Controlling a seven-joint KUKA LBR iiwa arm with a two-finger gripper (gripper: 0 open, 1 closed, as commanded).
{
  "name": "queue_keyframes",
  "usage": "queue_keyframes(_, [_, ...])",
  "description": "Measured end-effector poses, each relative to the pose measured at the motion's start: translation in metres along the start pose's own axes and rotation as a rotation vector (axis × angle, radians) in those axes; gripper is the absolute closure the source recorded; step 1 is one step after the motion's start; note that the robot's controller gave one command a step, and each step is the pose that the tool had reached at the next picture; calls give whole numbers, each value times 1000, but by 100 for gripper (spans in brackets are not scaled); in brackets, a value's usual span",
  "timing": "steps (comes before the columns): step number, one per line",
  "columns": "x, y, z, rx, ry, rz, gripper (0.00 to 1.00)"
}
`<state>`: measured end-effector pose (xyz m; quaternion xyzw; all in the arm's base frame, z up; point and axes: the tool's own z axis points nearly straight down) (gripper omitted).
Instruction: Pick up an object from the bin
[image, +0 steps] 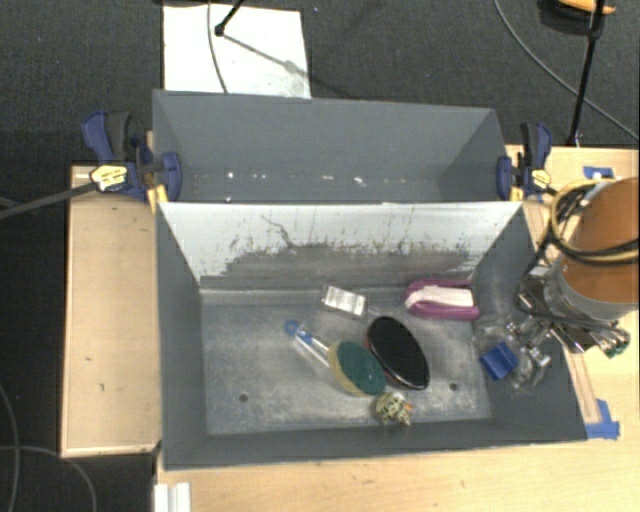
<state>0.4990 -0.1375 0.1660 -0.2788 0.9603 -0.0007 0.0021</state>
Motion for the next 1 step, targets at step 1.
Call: queue_keyframes(1, [-1,-1,-24,1,-1,6,100])
